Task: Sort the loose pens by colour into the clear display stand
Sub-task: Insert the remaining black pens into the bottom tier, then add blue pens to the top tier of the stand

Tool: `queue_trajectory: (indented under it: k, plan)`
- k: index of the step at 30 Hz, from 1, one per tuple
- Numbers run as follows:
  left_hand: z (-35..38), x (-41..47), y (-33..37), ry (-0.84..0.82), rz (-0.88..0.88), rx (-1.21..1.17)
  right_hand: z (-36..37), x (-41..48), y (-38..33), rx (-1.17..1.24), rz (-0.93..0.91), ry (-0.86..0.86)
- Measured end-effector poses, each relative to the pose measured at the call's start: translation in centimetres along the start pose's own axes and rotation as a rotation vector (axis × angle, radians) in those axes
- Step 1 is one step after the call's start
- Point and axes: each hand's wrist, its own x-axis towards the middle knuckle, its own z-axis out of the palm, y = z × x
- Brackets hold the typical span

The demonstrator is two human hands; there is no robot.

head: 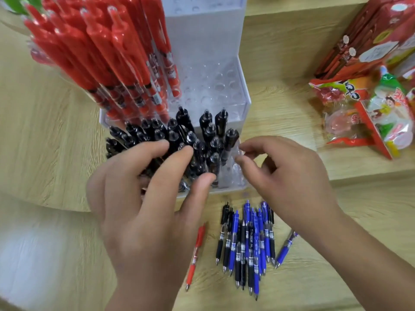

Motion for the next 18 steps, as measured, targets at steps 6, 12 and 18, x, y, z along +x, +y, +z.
queue_trajectory:
  k: [6,12,18]
  plan:
    - [1.1,-8.1,-1.4,0.021,-0.085,-0.125,0.6,-9.0,3.7,0.051,0.307,-0.114]
    - [6.2,-16.6,-1.2,-0.617,-0.502,-0.141,6.1,-15.9,7.4,-0.224,0.56,-0.448]
    - [9.9,-18.7,0.6,-0.802,-0.535,-0.057,8.0,-16.1,7.6,-0.292,0.643,-0.497]
